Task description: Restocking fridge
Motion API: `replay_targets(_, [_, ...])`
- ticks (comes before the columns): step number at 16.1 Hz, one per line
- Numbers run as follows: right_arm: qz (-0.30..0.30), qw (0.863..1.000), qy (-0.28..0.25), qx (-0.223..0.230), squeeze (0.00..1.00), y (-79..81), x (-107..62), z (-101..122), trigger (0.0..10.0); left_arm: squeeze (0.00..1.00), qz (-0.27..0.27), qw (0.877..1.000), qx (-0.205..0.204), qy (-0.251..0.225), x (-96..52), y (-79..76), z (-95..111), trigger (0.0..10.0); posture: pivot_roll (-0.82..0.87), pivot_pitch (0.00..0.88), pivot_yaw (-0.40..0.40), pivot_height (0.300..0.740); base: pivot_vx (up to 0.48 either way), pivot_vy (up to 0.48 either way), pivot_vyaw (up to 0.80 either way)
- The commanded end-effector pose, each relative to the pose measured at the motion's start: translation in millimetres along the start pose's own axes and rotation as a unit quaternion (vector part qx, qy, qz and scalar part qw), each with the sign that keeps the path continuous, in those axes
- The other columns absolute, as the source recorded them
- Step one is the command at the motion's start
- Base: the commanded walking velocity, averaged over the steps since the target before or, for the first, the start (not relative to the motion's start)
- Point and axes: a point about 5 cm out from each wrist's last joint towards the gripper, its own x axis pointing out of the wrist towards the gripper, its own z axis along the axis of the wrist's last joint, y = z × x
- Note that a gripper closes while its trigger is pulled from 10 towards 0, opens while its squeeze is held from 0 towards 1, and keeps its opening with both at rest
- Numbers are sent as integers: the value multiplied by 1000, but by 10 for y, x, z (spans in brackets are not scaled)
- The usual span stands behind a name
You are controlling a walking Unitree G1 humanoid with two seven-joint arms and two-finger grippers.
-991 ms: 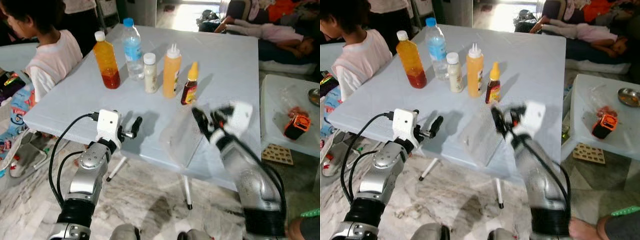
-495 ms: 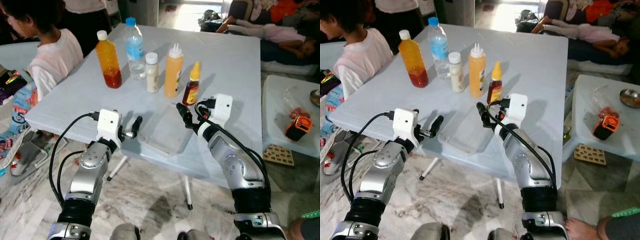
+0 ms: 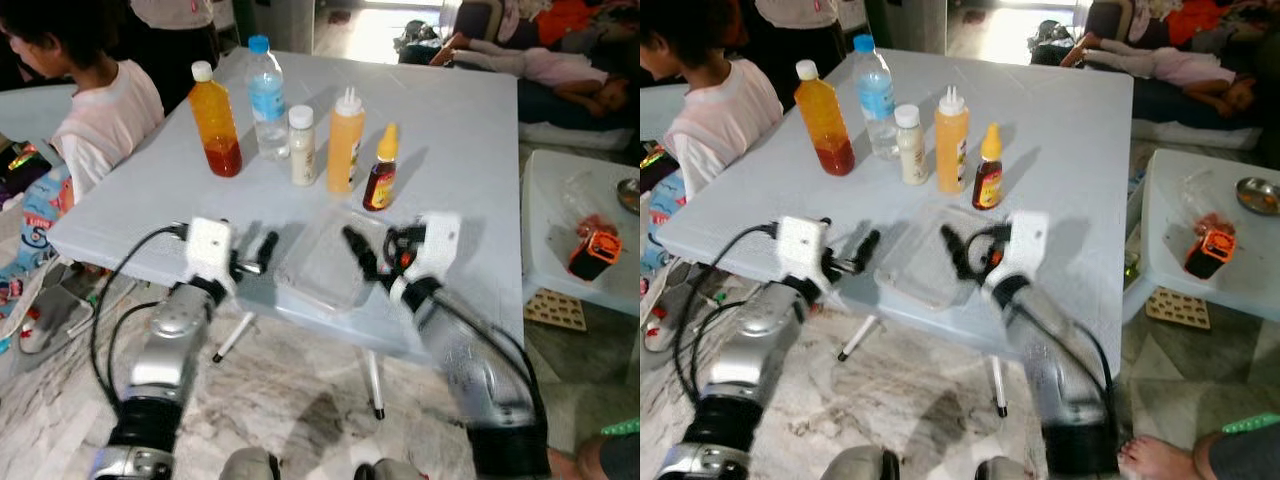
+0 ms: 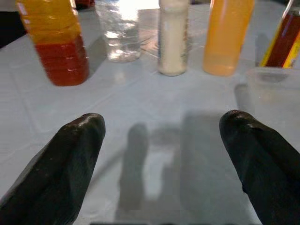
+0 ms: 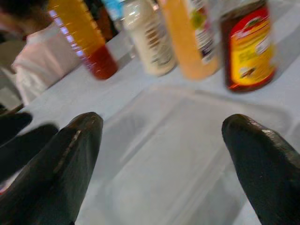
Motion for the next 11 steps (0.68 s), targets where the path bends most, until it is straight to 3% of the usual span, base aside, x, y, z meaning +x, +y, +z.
replay_targets(1, [15,1000,-1,2,1000,72,-22,37,10000,0,0,1000,-3,-18,-34,84,84,10000,63,8,26,740,0,0,0])
replay_targets(3, [2,1000,15,11,1000,17,-86,-8,10000,0,-3,1000,7,-14,-80,277,89,10000,62,4,26,740,0,0,0])
replay_targets(4, [-1,1000,19,15,318,-16,-95,-16,10000,0,-12,1000,9,-14,-100,339,97,10000,62,3,25,740,0,0,0])
replay_targets(5, [2,999,31,23,0,-20,-108,-36,10000,0,-21,1000,14,-7,-118,413,94,10000,61,3,23,740,0,0,0])
replay_targets(7, [15,998,45,36,0,29,-114,-71,10000,0,-43,999,23,20,-167,513,53,10000,60,3,23,740,0,0,0])
replay_targets(9, [38,994,68,75,0,62,-84,-124,10000,0,-72,995,42,51,-242,540,-47,10000,70,3,21,740,0,0,0])
replay_targets(11, [22,993,62,98,0,8,-19,-123,10000,0,-87,994,39,59,-278,508,-103,10000,78,2,16,740,0,0,0])
